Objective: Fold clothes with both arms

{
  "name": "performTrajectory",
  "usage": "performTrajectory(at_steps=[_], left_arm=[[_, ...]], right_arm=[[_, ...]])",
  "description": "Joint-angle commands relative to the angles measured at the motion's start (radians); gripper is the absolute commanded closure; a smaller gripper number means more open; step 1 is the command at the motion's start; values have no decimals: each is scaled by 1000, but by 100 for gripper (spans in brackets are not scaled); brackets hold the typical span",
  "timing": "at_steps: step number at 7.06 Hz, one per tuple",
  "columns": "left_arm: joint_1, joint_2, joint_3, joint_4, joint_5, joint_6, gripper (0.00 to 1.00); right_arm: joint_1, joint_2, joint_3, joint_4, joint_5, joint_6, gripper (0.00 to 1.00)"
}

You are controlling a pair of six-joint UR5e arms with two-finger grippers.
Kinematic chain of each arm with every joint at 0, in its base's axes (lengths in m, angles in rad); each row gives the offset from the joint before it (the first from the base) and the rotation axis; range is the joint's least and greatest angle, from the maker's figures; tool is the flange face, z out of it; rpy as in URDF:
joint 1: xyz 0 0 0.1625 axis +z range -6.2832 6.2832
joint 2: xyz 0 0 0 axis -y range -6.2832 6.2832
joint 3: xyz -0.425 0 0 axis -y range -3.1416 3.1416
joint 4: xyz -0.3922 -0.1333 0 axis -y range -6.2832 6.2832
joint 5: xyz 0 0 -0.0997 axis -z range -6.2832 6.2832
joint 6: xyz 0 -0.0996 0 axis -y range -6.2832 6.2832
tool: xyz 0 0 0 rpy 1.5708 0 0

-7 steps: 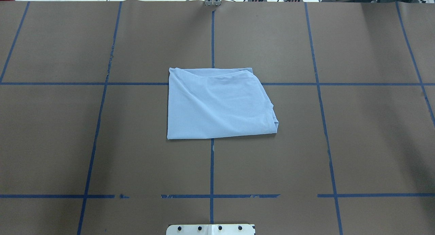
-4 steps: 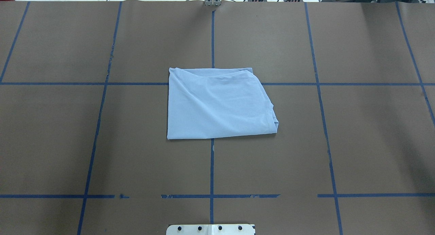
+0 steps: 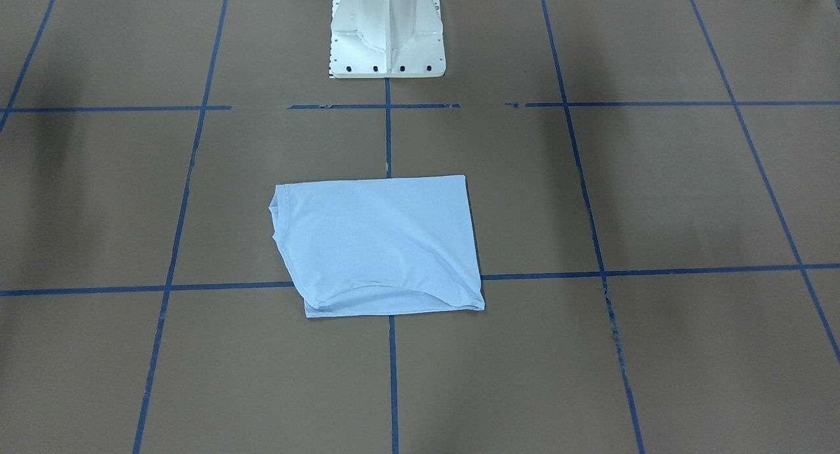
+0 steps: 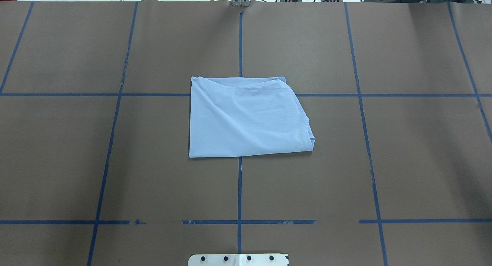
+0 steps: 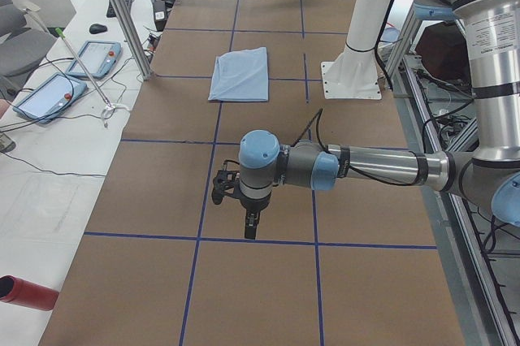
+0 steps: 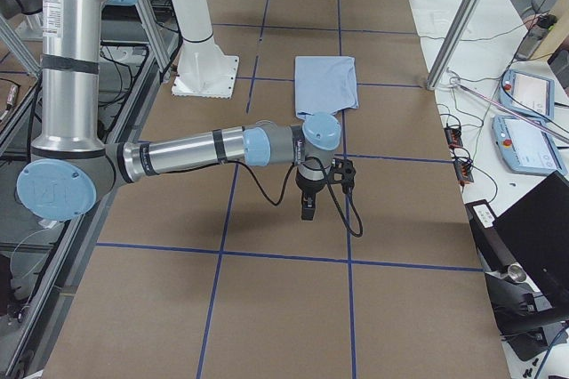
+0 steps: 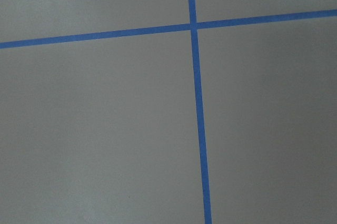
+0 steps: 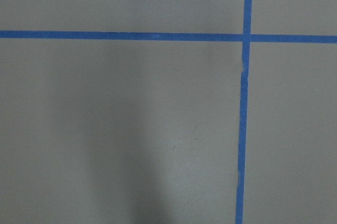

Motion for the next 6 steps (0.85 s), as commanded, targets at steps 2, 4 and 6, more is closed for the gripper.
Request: performTrajectory(at_steps=[2, 4, 6], left_arm=[[-1, 0, -3, 9, 6, -1, 0], [-1, 10, -7, 10, 7, -1, 0], [-1, 9, -10, 41, 9, 1, 0]], right_arm=[[0, 0, 0, 0, 1, 0, 0], [-3, 2, 0, 0, 1, 0, 0], [-5, 2, 0, 2, 1, 2, 0]])
